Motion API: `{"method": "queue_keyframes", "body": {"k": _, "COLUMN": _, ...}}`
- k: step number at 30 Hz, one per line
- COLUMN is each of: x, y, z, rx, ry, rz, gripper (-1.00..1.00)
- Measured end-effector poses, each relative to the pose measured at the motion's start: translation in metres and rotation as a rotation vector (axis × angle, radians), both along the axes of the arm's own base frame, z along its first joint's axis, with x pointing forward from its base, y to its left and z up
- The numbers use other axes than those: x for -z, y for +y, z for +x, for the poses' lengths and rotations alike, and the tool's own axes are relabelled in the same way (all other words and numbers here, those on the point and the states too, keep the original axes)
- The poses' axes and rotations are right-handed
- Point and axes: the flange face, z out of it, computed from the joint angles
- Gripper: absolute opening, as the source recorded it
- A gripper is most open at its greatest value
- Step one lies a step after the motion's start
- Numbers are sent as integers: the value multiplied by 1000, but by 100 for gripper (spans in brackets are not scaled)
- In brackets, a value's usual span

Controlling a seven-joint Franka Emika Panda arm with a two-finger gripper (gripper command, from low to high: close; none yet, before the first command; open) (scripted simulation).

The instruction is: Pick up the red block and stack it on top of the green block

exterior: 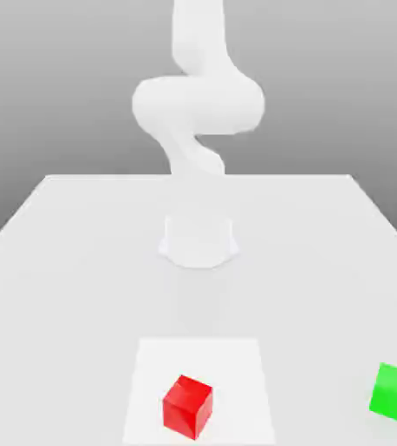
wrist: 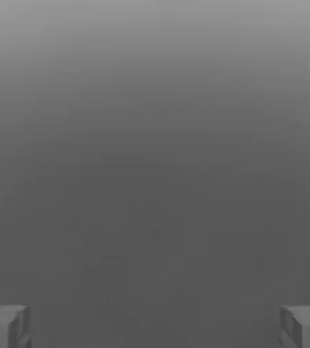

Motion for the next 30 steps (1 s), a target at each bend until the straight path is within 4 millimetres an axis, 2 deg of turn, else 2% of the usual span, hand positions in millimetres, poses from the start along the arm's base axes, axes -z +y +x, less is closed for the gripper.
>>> {"method": "queue_keyframes", "body": {"k": 3, "x": 53, "y": -1, "z": 37, "rx": 48, "ry": 93, "rz": 25, "gripper": 0}}
{"method": "queue_keyframes", "body": {"k": 6, "x": 108, "y": -3, "z": 66, "rx": 96, "ry": 181, "rz": 49, "gripper": 0}}
{"method": "queue_keyframes", "body": {"k": 12, "x": 224, "y": -8, "z": 101, "rx": 195, "ry": 356, "rz": 92, "gripper": 0}}
{"method": "queue_keyframes", "body": {"k": 17, "x": 323, "y": -13, "z": 108, "rx": 280, "ry": 501, "rz": 125, "gripper": 0}}
{"method": "queue_keyframes", "body": {"k": 23, "x": 438, "y": -14, "z": 89, "rx": 386, "ry": 675, "rz": 160, "gripper": 0}}
{"method": "queue_keyframes", "body": {"k": 28, "x": 507, "y": -14, "z": 83, "rx": 408, "ry": 710, "rz": 167, "gripper": 0}}
{"method": "queue_keyframes", "body": {"k": 29, "x": 519, "y": -14, "z": 82, "rx": 409, "ry": 711, "rz": 167, "gripper": -100}}
{"method": "queue_keyframes", "body": {"k": 30, "x": 519, "y": -14, "z": 82, "rx": 409, "ry": 711, "rz": 167, "gripper": -100}}
